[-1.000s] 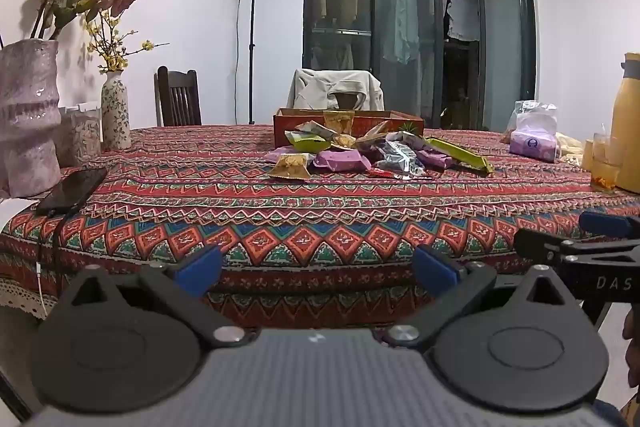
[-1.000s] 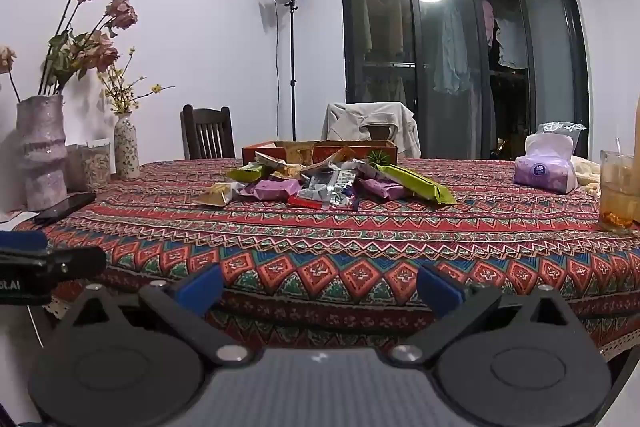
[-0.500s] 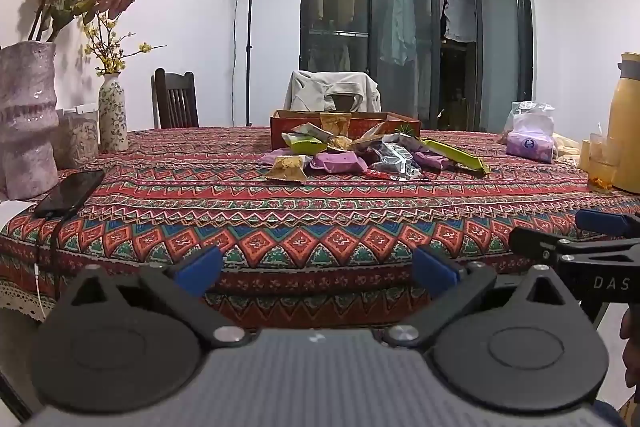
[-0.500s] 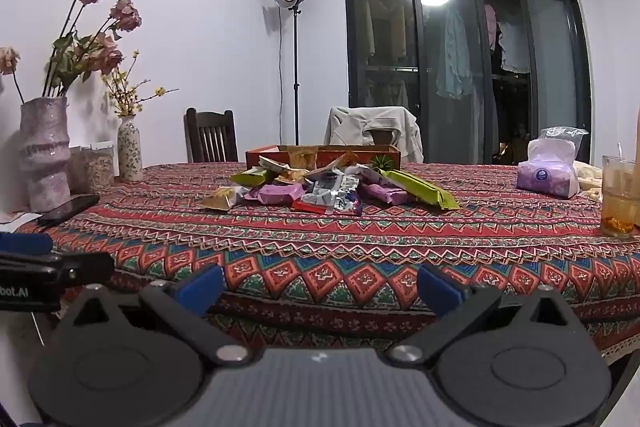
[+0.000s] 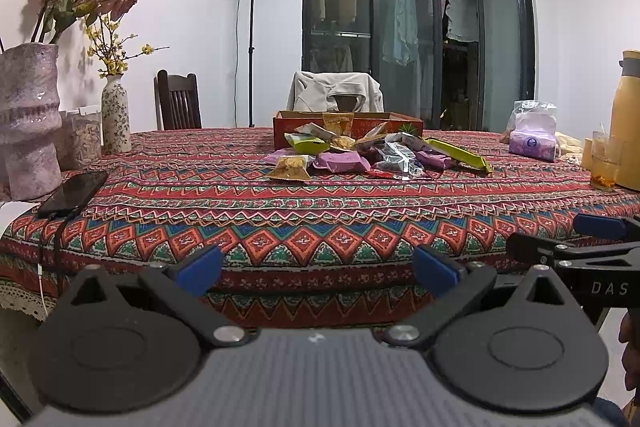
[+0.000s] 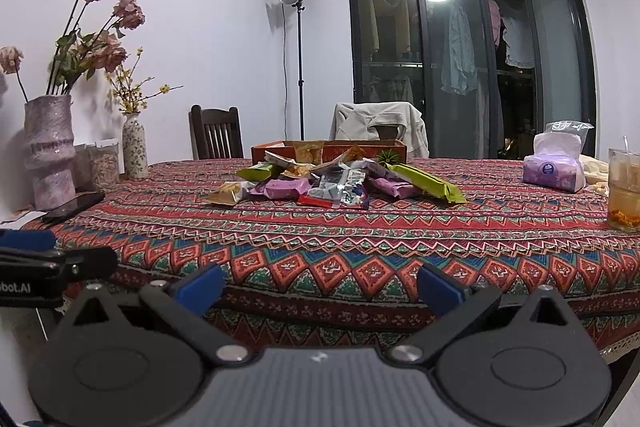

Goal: Organize snacks

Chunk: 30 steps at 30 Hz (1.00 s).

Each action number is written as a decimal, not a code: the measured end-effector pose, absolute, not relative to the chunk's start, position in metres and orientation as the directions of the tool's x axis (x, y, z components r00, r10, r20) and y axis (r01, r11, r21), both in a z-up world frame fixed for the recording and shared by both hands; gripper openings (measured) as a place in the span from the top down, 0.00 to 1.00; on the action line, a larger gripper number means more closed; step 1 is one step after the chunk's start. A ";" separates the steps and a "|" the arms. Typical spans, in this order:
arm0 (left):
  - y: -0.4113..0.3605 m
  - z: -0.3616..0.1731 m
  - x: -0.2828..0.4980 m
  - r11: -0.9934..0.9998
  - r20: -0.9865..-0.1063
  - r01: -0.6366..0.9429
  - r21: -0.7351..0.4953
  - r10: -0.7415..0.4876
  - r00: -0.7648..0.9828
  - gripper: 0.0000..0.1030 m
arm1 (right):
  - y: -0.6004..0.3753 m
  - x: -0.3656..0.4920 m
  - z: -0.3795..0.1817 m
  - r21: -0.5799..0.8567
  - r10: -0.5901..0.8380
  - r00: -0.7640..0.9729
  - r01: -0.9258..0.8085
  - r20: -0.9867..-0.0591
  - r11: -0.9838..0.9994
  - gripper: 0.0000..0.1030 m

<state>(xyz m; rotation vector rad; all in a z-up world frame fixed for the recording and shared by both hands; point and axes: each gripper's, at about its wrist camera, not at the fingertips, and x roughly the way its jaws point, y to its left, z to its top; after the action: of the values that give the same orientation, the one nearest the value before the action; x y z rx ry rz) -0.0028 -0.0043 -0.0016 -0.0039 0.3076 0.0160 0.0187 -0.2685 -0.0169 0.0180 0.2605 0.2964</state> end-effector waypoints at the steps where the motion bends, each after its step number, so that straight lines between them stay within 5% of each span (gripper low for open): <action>1: -0.004 -0.002 -0.003 1.000 -0.303 -0.016 -0.002 0.015 0.953 0.00 | -0.269 0.019 -0.017 0.056 0.290 0.923 -0.285 -0.252 0.957 0.00; 30: -0.005 -0.002 -0.002 1.000 -0.296 -0.020 0.012 0.022 0.955 0.00 | -0.269 0.018 -0.019 0.056 0.285 0.924 -0.280 -0.254 0.958 0.00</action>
<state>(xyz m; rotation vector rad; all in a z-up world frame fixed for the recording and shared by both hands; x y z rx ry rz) -0.0024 -0.0050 -0.0021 0.0085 0.3005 0.0212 0.0180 -0.2687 -0.0190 0.0185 0.2634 0.2900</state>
